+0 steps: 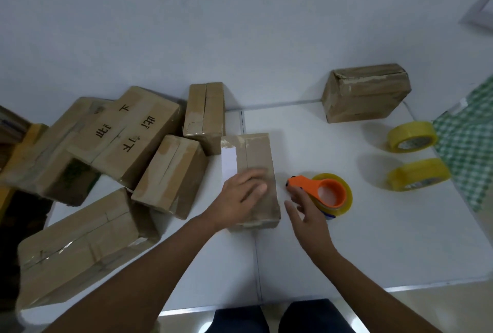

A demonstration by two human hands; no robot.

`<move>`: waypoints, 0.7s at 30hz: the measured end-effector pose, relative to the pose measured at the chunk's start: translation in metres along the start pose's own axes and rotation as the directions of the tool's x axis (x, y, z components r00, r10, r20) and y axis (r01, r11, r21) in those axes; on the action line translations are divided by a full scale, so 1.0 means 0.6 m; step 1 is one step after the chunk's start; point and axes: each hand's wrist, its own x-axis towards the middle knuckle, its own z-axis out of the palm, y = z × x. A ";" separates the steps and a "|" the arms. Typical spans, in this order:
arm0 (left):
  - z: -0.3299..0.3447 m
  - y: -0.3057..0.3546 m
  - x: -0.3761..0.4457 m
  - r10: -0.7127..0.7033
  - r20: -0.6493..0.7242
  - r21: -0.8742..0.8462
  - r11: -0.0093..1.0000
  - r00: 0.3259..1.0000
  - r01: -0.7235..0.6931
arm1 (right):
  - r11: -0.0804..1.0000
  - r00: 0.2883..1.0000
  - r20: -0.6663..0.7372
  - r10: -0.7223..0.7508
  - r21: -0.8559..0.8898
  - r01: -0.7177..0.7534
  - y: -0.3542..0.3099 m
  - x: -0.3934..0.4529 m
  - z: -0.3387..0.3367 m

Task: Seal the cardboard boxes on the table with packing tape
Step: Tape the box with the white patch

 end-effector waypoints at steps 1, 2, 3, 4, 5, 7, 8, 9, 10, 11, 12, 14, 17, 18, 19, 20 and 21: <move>-0.013 0.000 -0.002 -0.074 -0.086 -0.094 0.993 0.994 0.066 | 0.993 0.996 -0.019 -0.085 -0.078 0.083 -0.011 0.001 0.006; -0.024 -0.001 -0.009 -0.144 -0.174 -0.158 0.980 0.974 0.117 | 0.972 0.984 -0.005 -0.178 -0.155 0.176 -0.021 0.003 0.016; -0.033 -0.003 -0.022 -0.218 -0.243 -0.222 0.961 0.945 0.165 | 0.937 0.964 0.046 -0.263 -0.226 0.266 -0.032 0.005 0.028; -0.037 -0.006 -0.040 -0.305 -0.284 -0.304 0.928 0.909 0.217 | 0.894 0.941 0.126 -0.315 -0.294 0.338 -0.044 0.006 0.040; -0.034 -0.011 -0.060 -0.412 -0.289 -0.412 0.868 0.864 0.277 | 0.840 0.914 0.224 -0.338 -0.366 0.401 -0.053 0.010 0.053; -0.019 -0.023 -0.103 -0.640 -0.218 -0.633 0.667 0.736 0.392 | 0.664 0.835 0.427 -0.347 -0.517 0.540 -0.063 0.022 0.077; -0.010 -0.031 -0.122 -0.734 -0.156 -0.722 0.541 0.661 0.431 | 0.557 0.793 0.498 -0.350 -0.570 0.604 -0.065 0.030 0.087; 0.000 -0.040 -0.138 -0.803 -0.063 -0.798 0.398 0.593 0.453 | 0.471 0.763 0.543 -0.351 -0.602 0.645 -0.063 0.039 0.095; 0.008 -0.046 -0.151 -0.837 0.053 -0.860 0.238 0.545 0.450 | 0.409 0.748 0.570 -0.340 -0.627 0.663 -0.058 0.047 0.100; 0.015 -0.050 -0.161 -0.838 0.171 -0.897 0.085 0.519 0.433 | 0.361 0.745 0.584 -0.323 -0.651 0.668 -0.053 0.055 0.104; 0.019 -0.051 -0.168 -0.818 0.262 -0.911 -0.035 0.513 0.410 | 0.312 0.746 0.592 -0.306 -0.678 0.666 -0.046 0.060 0.107; 0.025 -0.047 -0.177 -0.777 0.337 -0.918 -0.146 0.532 0.369 | 0.233 0.758 0.586 -0.286 -0.725 0.648 -0.033 0.060 0.111; 0.027 -0.044 -0.184 -0.765 0.311 -0.930 -0.124 0.564 0.345 | 0.189 0.780 0.554 -0.290 -0.766 0.614 -0.021 0.051 0.120; 0.025 -0.046 -0.186 -0.765 0.283 -0.936 -0.089 0.578 0.341 | 0.185 0.788 0.540 -0.296 -0.777 0.601 -0.021 0.046 0.123; 0.024 -0.047 -0.188 -0.762 0.248 -0.943 -0.048 0.598 0.330 | 0.189 0.797 0.523 -0.303 -0.786 0.588 -0.021 0.041 0.125; 0.023 -0.047 -0.189 -0.758 0.208 -0.950 -0.006 0.619 0.312 | 0.197 0.804 0.508 -0.309 -0.792 0.577 -0.022 0.037 0.125; 0.022 -0.048 -0.190 -0.755 0.165 -0.956 0.036 0.634 0.292 | 0.205 0.808 0.497 -0.317 -0.796 0.570 -0.023 0.034 0.126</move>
